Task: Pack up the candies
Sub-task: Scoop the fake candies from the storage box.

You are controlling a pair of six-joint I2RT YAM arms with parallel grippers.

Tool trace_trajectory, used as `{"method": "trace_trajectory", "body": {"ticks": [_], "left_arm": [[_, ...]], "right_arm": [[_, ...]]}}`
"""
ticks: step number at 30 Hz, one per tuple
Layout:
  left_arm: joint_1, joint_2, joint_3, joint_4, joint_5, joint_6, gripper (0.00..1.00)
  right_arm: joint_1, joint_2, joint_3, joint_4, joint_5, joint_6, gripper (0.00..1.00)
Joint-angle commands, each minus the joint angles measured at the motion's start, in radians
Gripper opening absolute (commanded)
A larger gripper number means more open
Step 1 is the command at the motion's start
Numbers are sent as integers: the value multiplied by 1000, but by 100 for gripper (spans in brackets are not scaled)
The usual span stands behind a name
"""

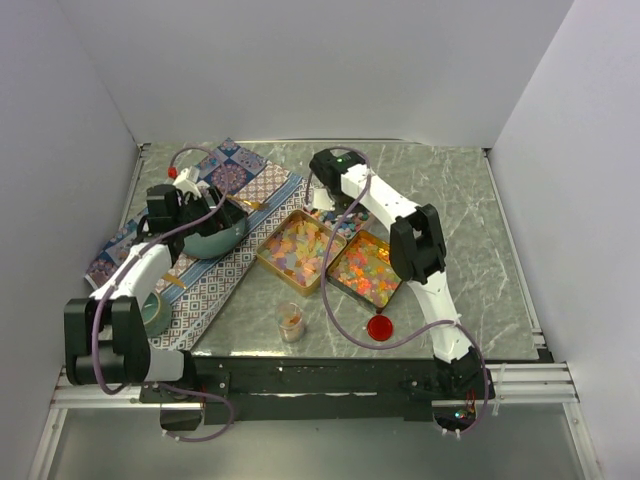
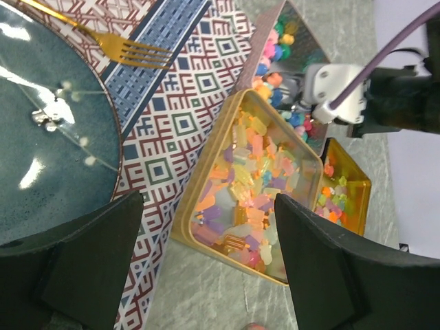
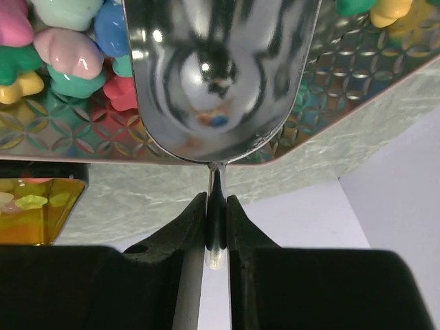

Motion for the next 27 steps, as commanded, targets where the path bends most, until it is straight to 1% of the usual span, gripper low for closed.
{"method": "trace_trajectory", "body": {"ticks": [1,6,8,11,14,15,16,18,22,27], "left_arm": [[3,34,56,-1,10,35,83],[3,74,79,-9,10,48,83],[3,83,85,-14,4,55,82],[3,97,96,-28,-7,78,82],[1,107,105,-37,-16,92,82],[3,113,106,-37,-16,94,82],[3,117,108,-37,-16,94,82],[3,130,116,-41,-13,94,82],[3,155,145,-74,-10,117,82],[3,196,191,-101,-4,135,82]], "right_arm": [[-4,60,110,-22,-81,-97,0],[-3,46,81,121,-100,-204,0],[0,50,87,135,-118,-248,0],[0,54,88,121,-194,-288,0],[-6,23,5,161,-245,-299,0],[-12,18,-9,158,-274,-302,0],[-25,15,-20,165,-338,-305,0],[-33,9,-69,200,-351,-302,0],[-67,15,-84,243,-435,-282,0],[-108,14,-101,270,-488,-256,0]]}}
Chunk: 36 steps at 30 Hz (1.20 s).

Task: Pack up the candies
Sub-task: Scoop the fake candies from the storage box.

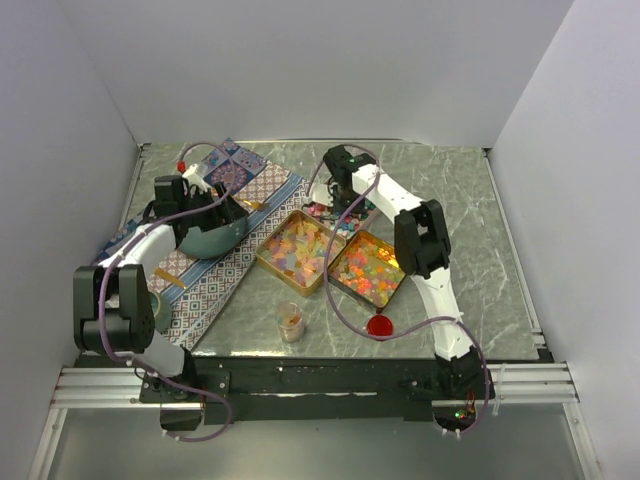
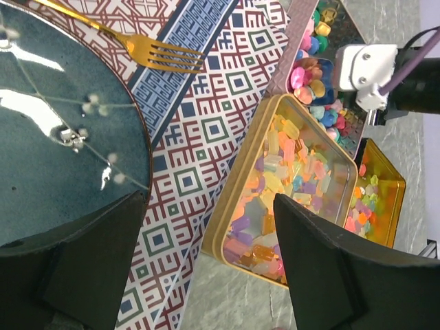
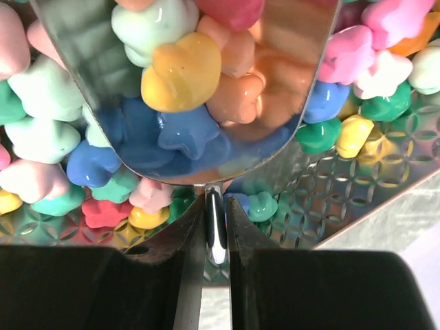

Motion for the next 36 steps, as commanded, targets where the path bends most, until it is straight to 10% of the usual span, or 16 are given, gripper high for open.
{"method": "trace_trajectory", "body": {"ticks": [1,16,36], "left_arm": [[3,25,72,-19,11,41,82],[3,104,165,-108,30,133,81],[4,55,198,-142,-7,195,82]], "right_arm": [[-32,-29,-55,40,-167,-149,0],[-178,-254,-297,267,-609,46,0],[-201,-526,-563,692,-712,502,0]]}}
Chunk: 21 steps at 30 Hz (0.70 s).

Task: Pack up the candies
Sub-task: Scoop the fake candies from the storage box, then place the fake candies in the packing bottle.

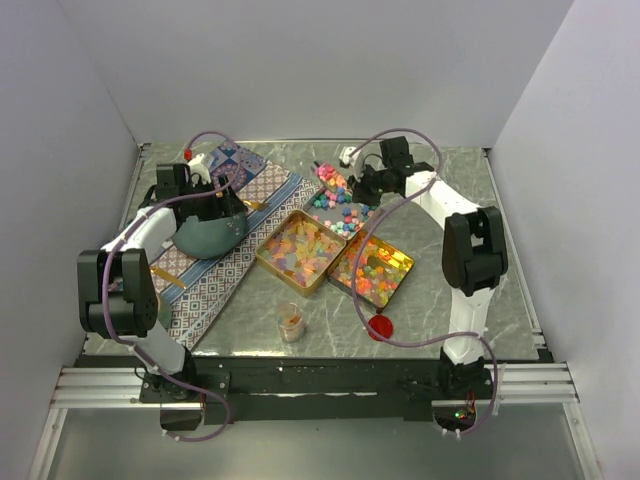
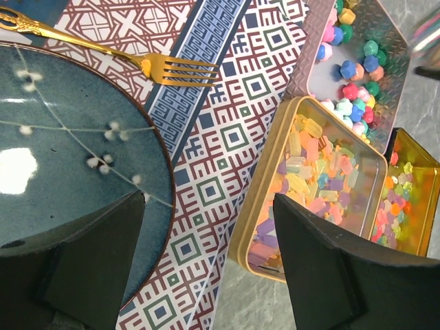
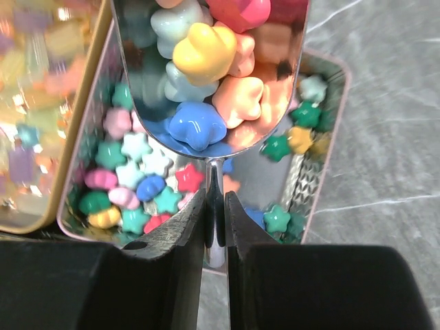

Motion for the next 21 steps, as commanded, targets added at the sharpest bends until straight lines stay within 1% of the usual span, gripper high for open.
{"method": "trace_trajectory", "body": {"ticks": [1,2,3,4,6,11,13,14,16,17,18,19,20,21], "left_arm": [[3,-76,17,-6,-13,40,82],[3,-84,10,-12,-19,46,82],[4,-95,5,-18,-21,55,82],[4,-114,-1,-24,-26,58,82],[4,-136,-21,-24,-29,60,82],[7,-191,-44,-38,-81,20,84],[9,-190,-21,-73,-116,-12,89],[10,-187,-11,-92,-142,-21,91],[12,-172,28,-154,-150,-37,92],[12,-164,42,-177,-150,-40,99],[12,-156,54,-213,-148,-43,99],[12,-155,63,-216,-145,-51,99],[12,-164,60,-208,-145,-60,97],[12,-176,51,-195,-142,-72,97]], "right_arm": [[21,-143,-14,92,-22,101,0],[28,-162,-24,67,-11,73,0],[35,-177,-29,-1,-1,-3,0],[58,-204,-30,-45,46,-46,0],[74,-237,-43,-155,82,-151,0],[136,-378,-130,-270,173,-240,0],[164,-431,-152,-329,208,-272,0],[204,-450,-176,-346,247,-286,0],[247,-506,-219,-387,289,-321,0],[267,-522,-230,-401,327,-340,0],[313,-551,-239,-430,344,-346,0],[333,-562,-250,-442,360,-348,0],[353,-573,-251,-456,374,-343,0],[397,-587,-253,-485,402,-341,0]]}}
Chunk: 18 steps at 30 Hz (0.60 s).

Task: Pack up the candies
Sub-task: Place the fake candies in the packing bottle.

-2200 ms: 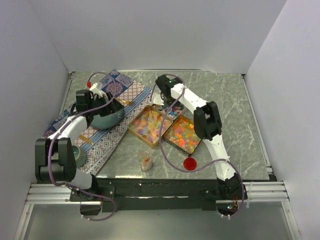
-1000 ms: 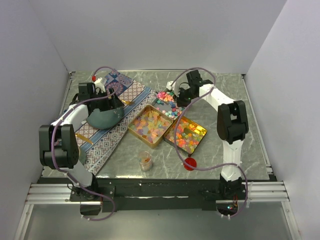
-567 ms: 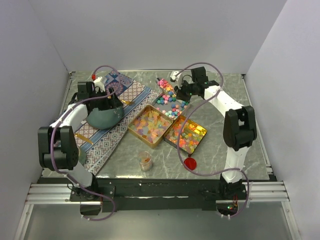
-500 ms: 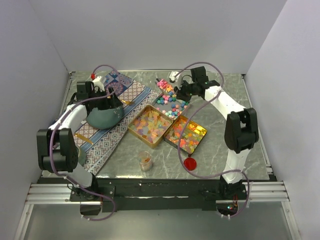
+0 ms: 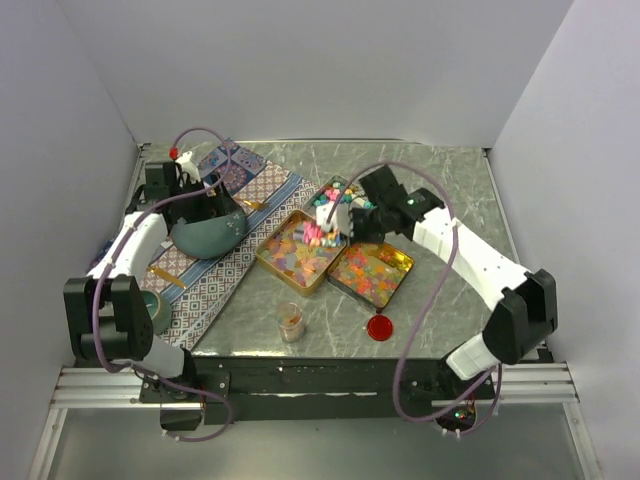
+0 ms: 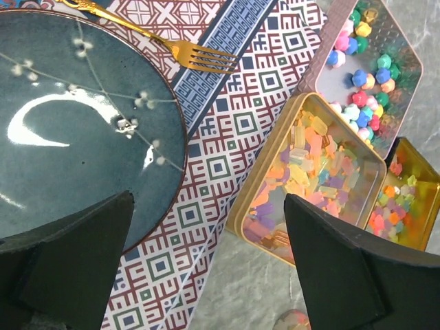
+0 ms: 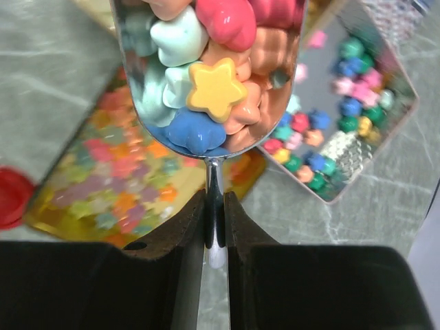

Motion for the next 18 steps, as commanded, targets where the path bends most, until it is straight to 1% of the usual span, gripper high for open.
{"method": "trace_trajectory", "body": {"ticks": [1,3,6,10,14,18], "left_arm": [[3,-55,21,4,-22,-45,97],[2,-84,2,24,-49,-53,97],[3,-130,-26,21,-85,-42,97],[3,-220,-113,45,-79,-39,97],[3,-322,-213,134,-57,-64,97],[3,-414,-270,150,-59,-53,97]], "right_arm": [[115,-86,-8,-113,123,-41,0],[182,-101,-11,-155,183,-44,0],[241,-112,-11,-204,234,-60,0],[345,-100,-19,-265,373,-76,0],[405,-83,8,-308,435,-67,0],[451,-36,59,-342,482,-58,0]]}}
